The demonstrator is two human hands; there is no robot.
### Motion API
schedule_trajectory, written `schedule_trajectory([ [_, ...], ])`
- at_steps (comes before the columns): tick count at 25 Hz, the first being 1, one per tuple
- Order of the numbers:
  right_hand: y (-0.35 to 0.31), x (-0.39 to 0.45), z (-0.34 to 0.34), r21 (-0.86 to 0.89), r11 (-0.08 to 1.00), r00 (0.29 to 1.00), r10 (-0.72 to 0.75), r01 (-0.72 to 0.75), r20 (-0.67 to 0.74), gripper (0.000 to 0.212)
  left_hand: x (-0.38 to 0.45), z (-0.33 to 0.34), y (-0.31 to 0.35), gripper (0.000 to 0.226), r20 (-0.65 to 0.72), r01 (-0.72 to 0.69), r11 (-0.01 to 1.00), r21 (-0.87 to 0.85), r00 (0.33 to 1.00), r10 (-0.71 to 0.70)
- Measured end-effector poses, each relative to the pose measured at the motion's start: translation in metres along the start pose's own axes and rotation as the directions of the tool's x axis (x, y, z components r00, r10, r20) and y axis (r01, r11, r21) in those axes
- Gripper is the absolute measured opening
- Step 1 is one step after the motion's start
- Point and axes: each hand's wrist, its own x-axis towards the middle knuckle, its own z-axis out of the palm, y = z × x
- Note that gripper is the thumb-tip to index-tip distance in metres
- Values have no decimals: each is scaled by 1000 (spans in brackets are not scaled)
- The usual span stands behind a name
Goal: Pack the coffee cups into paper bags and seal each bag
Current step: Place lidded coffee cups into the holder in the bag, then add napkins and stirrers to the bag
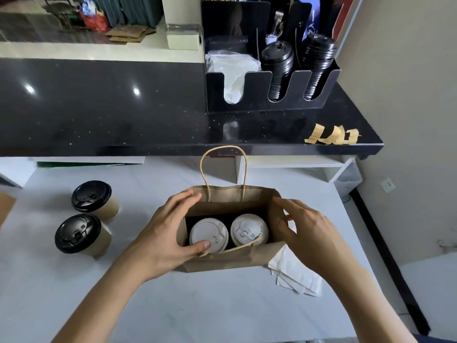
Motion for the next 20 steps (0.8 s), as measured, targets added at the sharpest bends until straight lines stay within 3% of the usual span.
schedule_trajectory([
  [7, 7, 11, -10, 44, 997, 998, -61, 59, 32, 37, 4, -7, 13, 64, -58, 41, 996, 76, 998, -36],
  [12, 5, 31, -34, 74, 994, 996, -76, 79, -41, 41, 17, -29, 27, 35, -99, 22, 992, 126, 995, -9],
  [20, -18, 72, -92, 53, 984, 975, -159, 169, -155, 42, 53, -74, 70, 39, -141, -88, 986, 139, 984, 108],
])
